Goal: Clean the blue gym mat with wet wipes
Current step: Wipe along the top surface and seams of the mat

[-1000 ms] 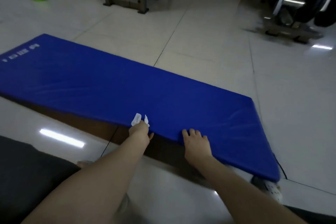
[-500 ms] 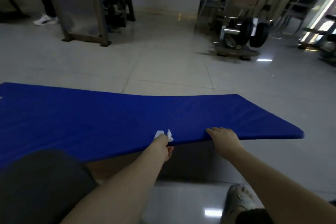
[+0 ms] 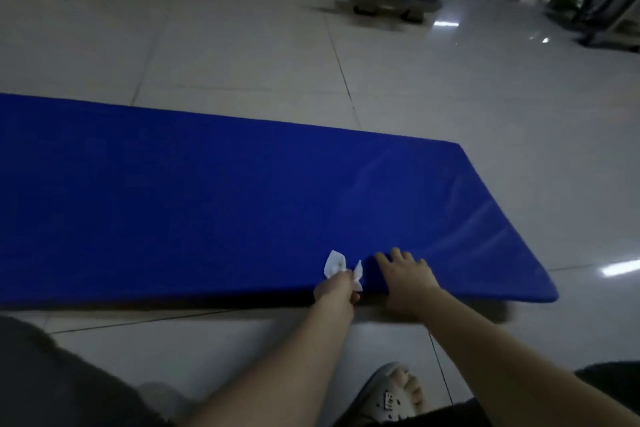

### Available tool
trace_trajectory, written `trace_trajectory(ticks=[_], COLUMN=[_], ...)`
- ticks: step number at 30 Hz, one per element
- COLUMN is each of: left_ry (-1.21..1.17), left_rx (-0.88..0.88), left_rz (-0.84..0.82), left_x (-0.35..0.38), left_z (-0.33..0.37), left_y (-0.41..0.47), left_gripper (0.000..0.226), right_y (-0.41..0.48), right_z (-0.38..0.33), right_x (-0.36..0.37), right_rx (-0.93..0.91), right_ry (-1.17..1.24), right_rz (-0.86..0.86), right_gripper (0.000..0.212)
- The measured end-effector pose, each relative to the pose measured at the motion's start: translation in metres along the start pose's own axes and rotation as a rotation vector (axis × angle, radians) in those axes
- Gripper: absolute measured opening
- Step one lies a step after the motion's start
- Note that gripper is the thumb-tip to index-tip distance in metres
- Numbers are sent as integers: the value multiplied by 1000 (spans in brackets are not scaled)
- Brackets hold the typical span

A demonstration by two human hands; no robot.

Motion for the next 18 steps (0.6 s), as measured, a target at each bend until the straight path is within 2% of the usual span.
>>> trace_trajectory(ticks=[4, 7, 10, 13, 14, 16, 18], left_ry=[201, 115, 247, 386, 433, 536, 650], left_rx=[-51, -20, -56, -170, -177, -122, -5], left_rz=[167, 36, -64, -181, -186, -89, 51], left_x=[-12, 10, 40, 60, 59, 42, 19], left_z=[-23, -44, -64, -90, -94, -91, -76], left_y=[24, 32, 30, 32, 35, 41, 47], left_gripper=[30, 24, 24, 27, 25, 23, 26], right_y=[19, 16, 7, 0, -2, -1, 4], right_z=[-12, 7, 38, 67, 74, 73, 54], right_x=[39, 59, 72, 89, 96, 105, 104], right_rx=[16, 28, 121, 214, 231, 240, 248], right_ry=[-16, -61, -51, 7, 51, 222, 546], right_rz=[77, 107, 92, -8, -81, -213, -203], right_gripper=[81, 69, 57, 53, 50, 34, 23])
Point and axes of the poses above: each hand's wrist, its own y-axis towards the middle knuckle, its own x-axis out of the palm, z = x × y, the point moved 6 cm from there along y, towards the middle knuckle, and after that the axes turned 8 degrees about y, right-handed, at the moved point
